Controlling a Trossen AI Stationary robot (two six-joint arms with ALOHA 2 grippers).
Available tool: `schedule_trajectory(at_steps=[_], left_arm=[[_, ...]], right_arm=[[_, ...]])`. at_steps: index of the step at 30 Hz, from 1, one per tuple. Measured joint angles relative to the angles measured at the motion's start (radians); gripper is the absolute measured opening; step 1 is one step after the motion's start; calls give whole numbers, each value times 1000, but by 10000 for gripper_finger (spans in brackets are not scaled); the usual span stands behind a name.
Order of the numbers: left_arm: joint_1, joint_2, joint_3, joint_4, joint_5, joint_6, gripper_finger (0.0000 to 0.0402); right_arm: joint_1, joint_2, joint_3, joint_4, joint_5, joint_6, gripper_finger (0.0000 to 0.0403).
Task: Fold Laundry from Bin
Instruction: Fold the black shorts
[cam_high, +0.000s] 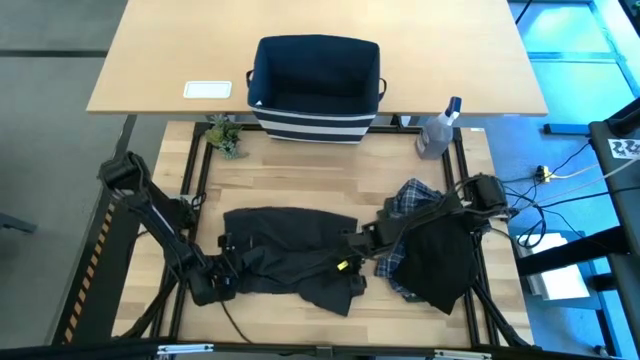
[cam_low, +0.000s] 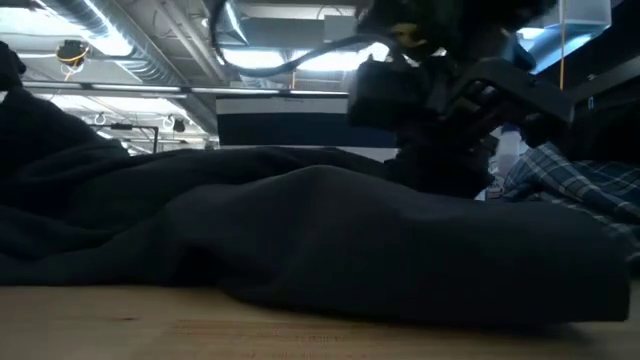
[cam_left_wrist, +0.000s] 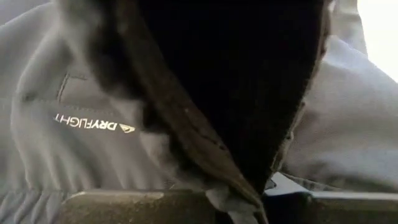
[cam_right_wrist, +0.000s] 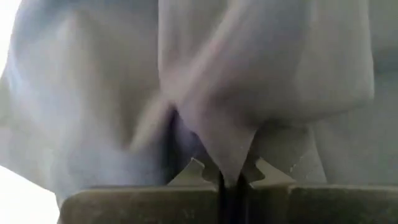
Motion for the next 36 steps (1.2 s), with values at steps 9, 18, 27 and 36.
schedule_trajectory(at_steps=[9, 18, 27, 36], left_arm=[[18, -103, 0, 104, 6, 126, 5], [-42, -156, 15, 123, -130, 180, 5], [-157, -157, 5, 127, -417, 75, 5], [-168, -157, -108, 124, -471, -198, 5]], right_arm=[[11, -130, -95, 32, 99, -5, 0], [11, -298, -92, 57, 196, -91, 0], [10, -454, -89, 95, 466, -197, 0], [-120, -446, -87, 175, 577, -276, 0]])
